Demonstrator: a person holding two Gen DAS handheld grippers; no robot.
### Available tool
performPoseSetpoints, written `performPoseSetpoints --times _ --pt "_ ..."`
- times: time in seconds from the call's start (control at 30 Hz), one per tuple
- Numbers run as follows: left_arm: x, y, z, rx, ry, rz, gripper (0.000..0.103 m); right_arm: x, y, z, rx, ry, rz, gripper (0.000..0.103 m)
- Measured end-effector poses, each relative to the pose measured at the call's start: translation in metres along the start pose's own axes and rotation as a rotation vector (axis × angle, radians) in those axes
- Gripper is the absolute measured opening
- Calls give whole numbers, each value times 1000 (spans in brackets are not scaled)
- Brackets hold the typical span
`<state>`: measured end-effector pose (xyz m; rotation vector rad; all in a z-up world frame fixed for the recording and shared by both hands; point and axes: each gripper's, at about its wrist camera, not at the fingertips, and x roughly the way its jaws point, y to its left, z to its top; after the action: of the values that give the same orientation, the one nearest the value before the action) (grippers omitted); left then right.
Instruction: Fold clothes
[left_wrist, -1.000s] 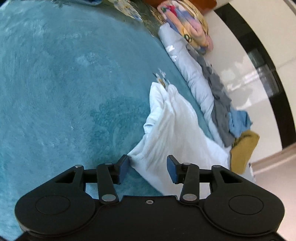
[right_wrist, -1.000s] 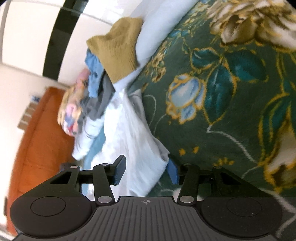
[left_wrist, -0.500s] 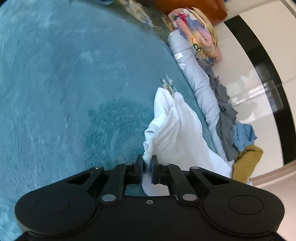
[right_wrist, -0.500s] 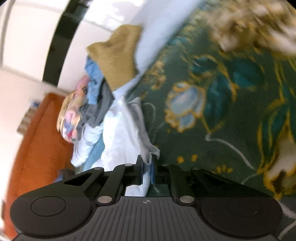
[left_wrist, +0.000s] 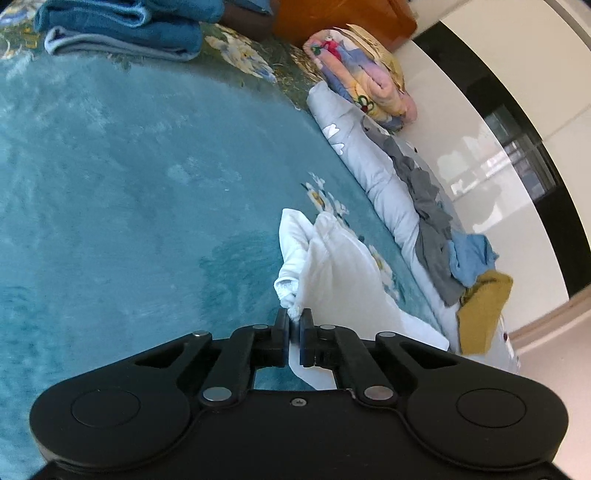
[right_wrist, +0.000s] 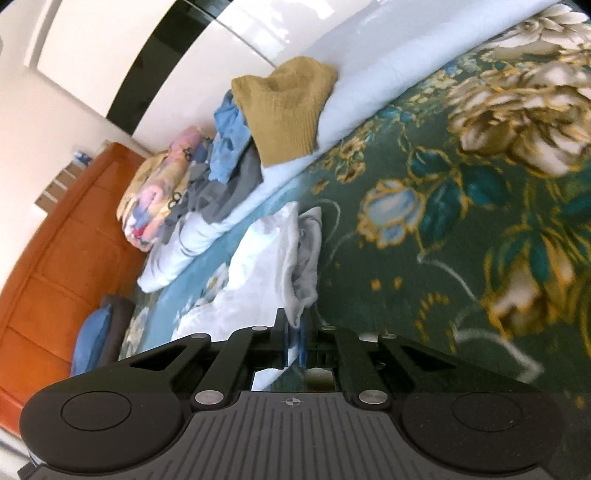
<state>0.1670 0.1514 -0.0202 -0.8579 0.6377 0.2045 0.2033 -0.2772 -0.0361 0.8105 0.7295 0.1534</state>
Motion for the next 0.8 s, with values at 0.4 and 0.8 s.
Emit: performPoseSetpoints --times 0.4,0.8 --pt "-46 32 -33 58 44 15 2 -40 -9 -43 -30 64 -62 4" --pt "-34 48 -36 97 101 58 15 -23 -31 -55 3 103 -107 5"
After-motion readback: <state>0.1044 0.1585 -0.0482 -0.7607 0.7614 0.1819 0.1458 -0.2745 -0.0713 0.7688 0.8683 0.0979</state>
